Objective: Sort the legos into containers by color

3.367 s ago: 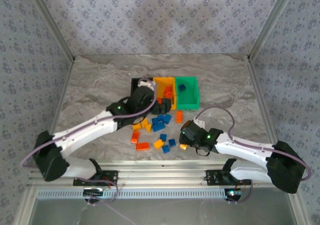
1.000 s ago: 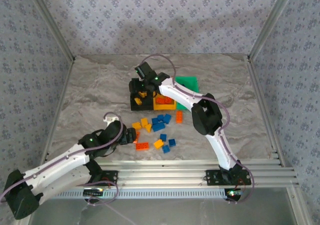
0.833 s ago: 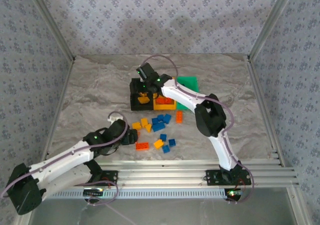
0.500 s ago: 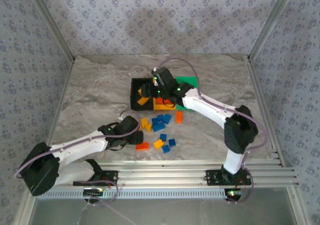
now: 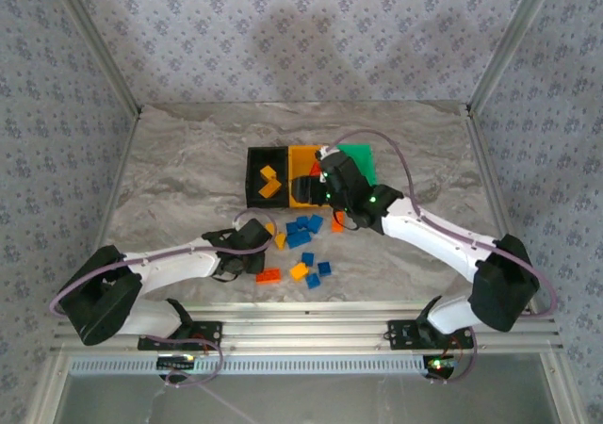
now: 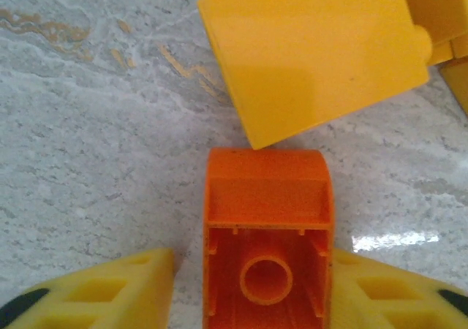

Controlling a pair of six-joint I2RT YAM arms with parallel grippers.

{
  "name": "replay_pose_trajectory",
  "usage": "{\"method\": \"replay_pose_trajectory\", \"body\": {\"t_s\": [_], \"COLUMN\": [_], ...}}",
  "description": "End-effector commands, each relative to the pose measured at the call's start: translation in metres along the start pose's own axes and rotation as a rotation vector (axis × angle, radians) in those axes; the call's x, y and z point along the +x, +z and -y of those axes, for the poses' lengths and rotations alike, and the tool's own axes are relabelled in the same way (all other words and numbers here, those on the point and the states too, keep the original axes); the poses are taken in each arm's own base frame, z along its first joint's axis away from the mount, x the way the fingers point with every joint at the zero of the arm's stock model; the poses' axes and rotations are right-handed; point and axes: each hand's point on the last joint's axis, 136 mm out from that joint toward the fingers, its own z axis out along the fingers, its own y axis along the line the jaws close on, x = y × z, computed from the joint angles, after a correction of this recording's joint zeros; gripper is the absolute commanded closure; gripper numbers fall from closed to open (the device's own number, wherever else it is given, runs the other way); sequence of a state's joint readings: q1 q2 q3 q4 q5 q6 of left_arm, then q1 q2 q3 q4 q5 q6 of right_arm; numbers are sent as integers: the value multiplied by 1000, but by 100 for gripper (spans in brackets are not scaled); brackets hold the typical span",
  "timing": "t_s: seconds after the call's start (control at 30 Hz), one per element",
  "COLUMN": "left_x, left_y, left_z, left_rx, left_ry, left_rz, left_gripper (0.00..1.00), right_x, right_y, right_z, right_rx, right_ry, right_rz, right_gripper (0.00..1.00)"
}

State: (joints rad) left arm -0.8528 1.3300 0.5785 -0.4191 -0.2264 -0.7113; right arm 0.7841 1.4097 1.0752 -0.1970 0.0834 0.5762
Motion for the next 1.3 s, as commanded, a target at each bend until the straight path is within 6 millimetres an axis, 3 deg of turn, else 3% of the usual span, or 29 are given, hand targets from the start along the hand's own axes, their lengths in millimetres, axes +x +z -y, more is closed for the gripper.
{"method": "replay_pose_trajectory", "body": {"t_s": [0.0, 0.17, 0.3, 0.47, 0.63, 0.77, 0.9, 1.13, 1.27], "left_x": [-2, -4, -20, -72, -138, -190, -224, -251, -257], "left_y": [5, -3, -31, -80, -101, -82, -53, -14, -9], "left_z": [15, 16, 24, 52, 101, 131, 151, 163, 167], "left_rx": [57, 62, 101, 186, 216, 188, 151, 93, 88], "left_ry": [2, -8, -10, 21, 102, 143, 167, 150, 142], "left_rz": [3, 16, 66, 197, 283, 303, 280, 234, 238], "left_gripper": [58, 73, 78, 77, 77, 78, 79, 76, 55], "right_x": [5, 32, 57, 91, 116, 122, 123, 125, 123], "right_y": [-9, -15, -24, -34, -40, -47, -55, -65, -67], "right_z": [9, 37, 64, 99, 121, 126, 129, 133, 132], "right_rx": [19, 86, 148, 217, 261, 266, 271, 268, 262], "right_ry": [40, 86, 119, 178, 218, 233, 234, 251, 254], "right_rz": [32, 21, 16, -1, -30, -24, -13, 8, 14], "right_gripper": [30, 30, 30, 30, 30, 30, 30, 30, 29]}}
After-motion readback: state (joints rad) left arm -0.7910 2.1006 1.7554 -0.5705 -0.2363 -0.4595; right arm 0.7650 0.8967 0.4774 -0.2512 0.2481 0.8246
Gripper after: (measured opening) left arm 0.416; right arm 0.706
